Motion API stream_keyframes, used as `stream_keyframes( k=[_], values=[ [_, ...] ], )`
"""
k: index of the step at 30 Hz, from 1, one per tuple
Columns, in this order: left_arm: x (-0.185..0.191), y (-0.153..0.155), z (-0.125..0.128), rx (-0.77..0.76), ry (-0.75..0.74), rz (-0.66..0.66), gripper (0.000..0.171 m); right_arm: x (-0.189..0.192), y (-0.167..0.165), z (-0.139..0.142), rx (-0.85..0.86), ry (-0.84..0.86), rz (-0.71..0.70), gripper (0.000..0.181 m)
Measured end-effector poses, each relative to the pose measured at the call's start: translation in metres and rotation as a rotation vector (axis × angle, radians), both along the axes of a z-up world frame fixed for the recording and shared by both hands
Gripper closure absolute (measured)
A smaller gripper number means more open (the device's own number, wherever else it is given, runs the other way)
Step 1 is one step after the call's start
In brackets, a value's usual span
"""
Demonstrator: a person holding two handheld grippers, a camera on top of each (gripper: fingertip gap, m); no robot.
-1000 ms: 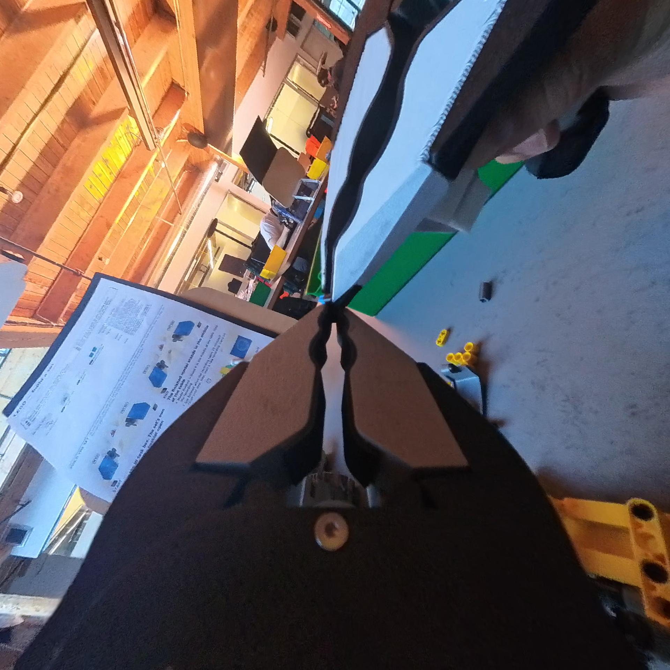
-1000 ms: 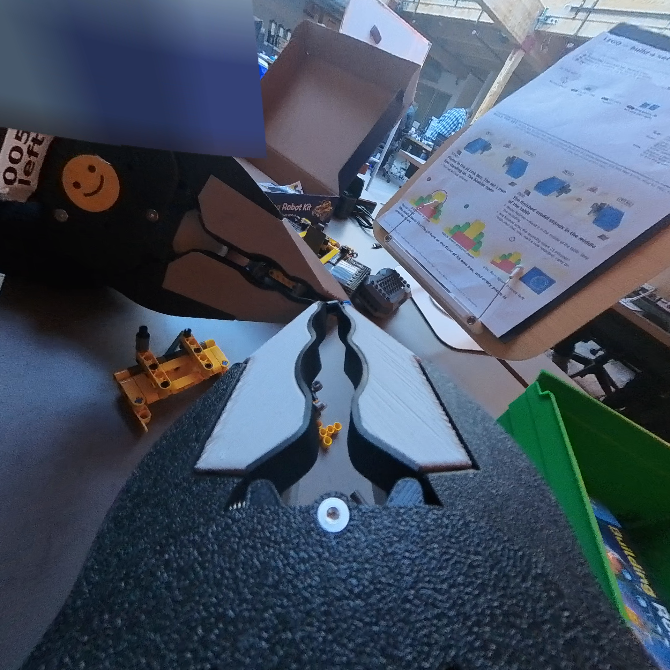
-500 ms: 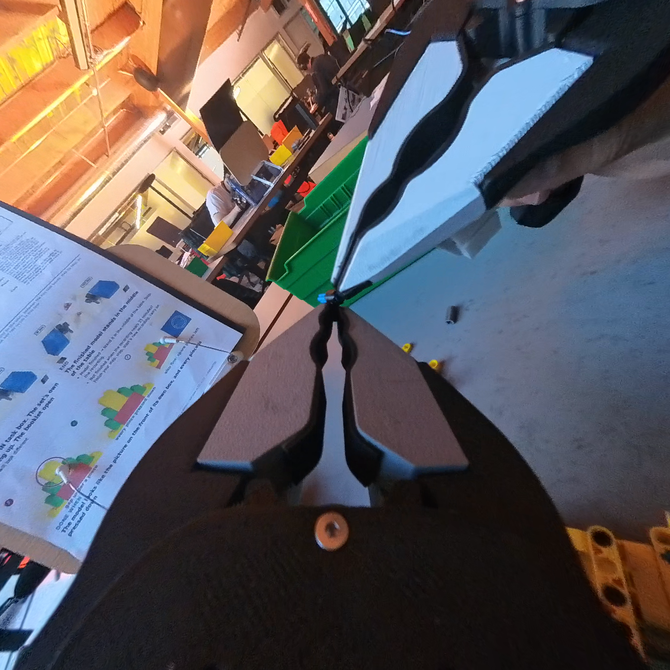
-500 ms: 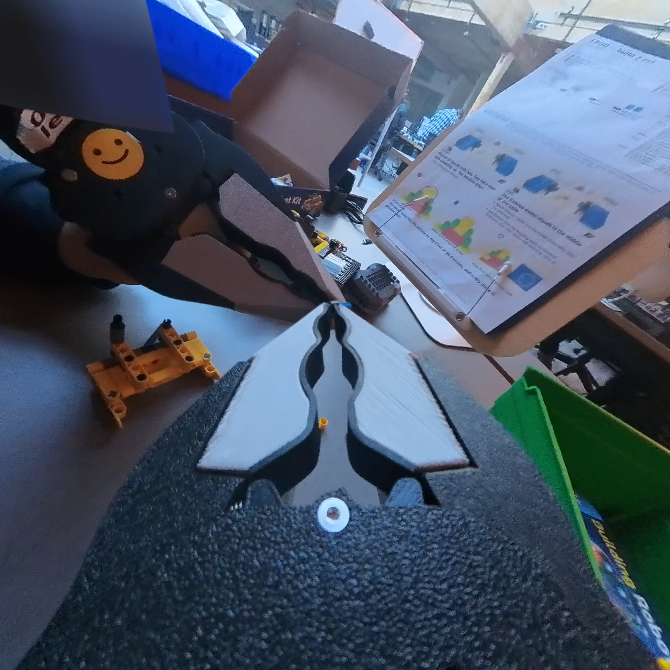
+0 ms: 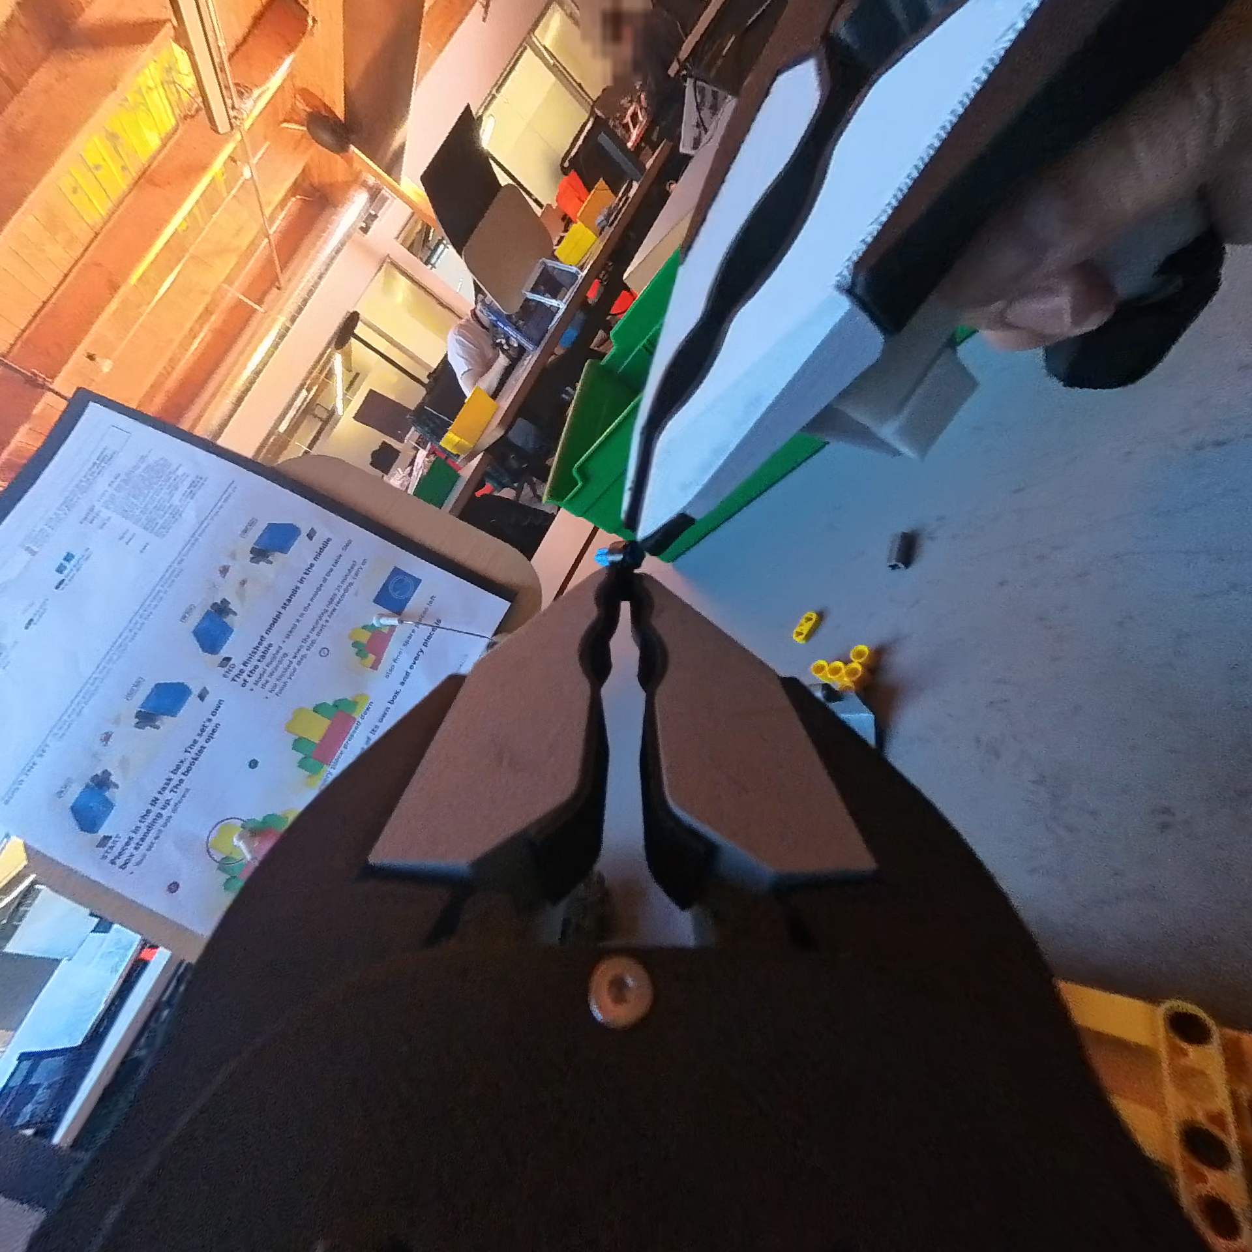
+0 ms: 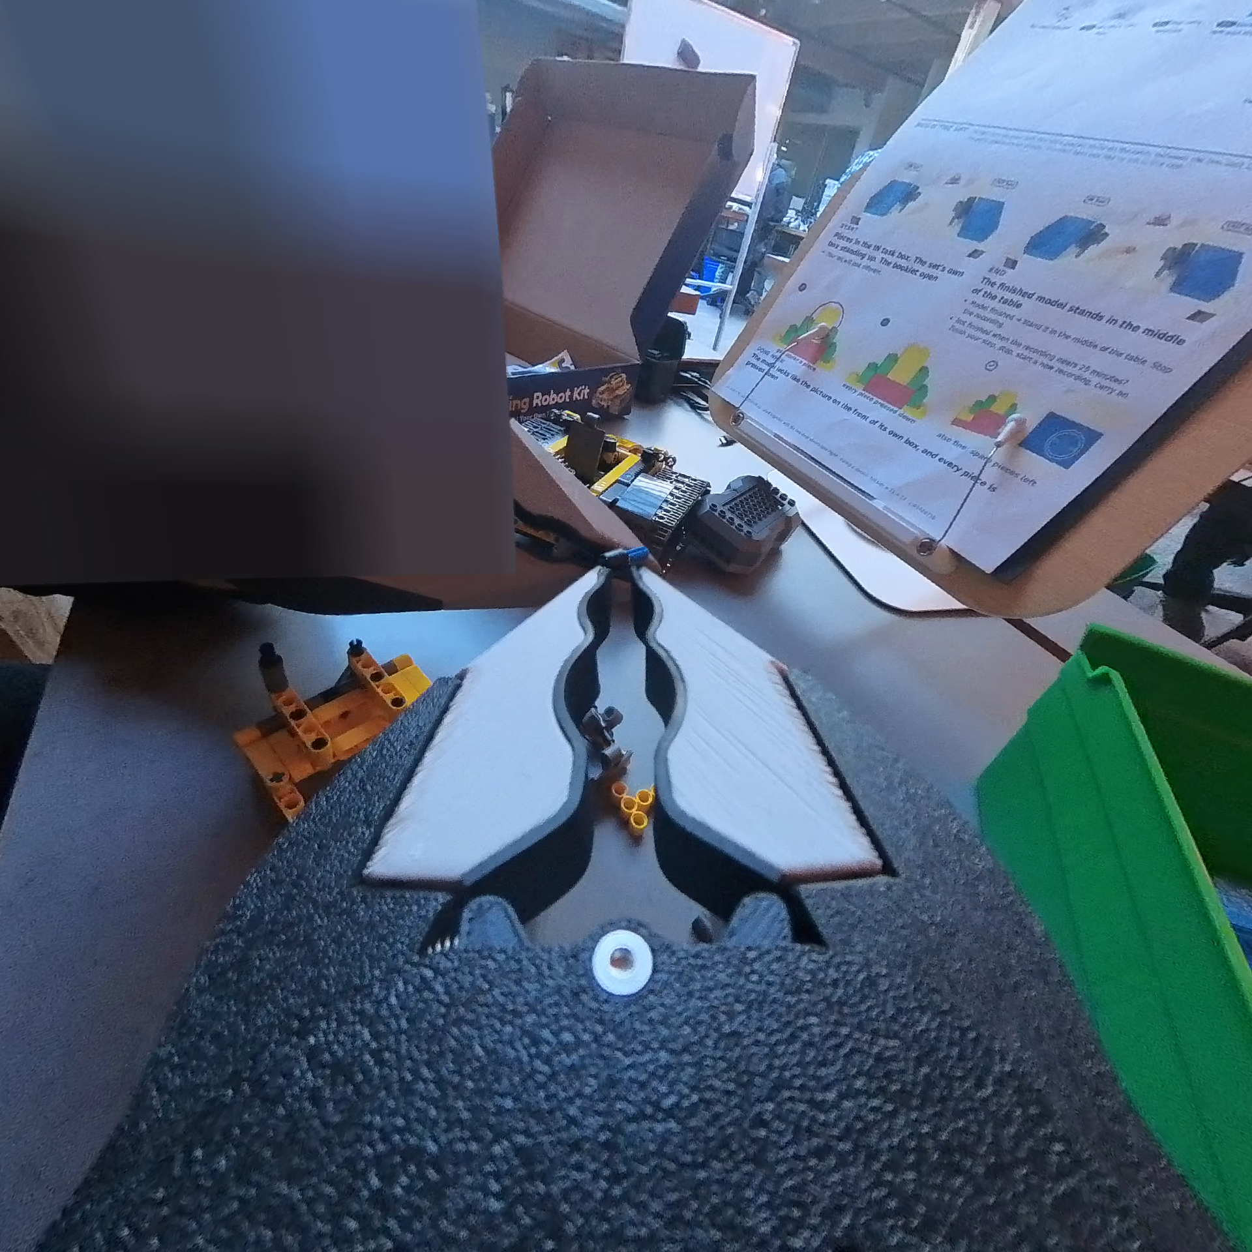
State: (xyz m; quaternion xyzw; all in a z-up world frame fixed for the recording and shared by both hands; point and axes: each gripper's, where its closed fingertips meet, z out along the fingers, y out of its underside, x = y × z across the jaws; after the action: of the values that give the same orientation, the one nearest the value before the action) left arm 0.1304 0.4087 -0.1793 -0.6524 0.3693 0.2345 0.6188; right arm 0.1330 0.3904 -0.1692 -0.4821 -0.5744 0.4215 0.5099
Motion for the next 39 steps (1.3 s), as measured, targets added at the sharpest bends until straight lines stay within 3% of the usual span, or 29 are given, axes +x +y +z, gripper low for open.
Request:
stream_keyframes(
  k=[5,11,39],
  values=[
    [-0.002,0.001,-0.002,0.0,0.057,0.037,0.171,-0.002,0.001,-0.003,0.067,-0.022,-0.043,0.181],
    [-0.007,0.005,-0.012,-0.035,0.117,0.072,0.171,-0.005,0.005,-0.013,0.271,-0.101,-0.151,0.181],
    [-0.006,0.006,-0.021,-0.045,0.158,0.073,0.171,-0.003,0.007,-0.022,0.15,-0.132,-0.102,0.181]
  ],
)
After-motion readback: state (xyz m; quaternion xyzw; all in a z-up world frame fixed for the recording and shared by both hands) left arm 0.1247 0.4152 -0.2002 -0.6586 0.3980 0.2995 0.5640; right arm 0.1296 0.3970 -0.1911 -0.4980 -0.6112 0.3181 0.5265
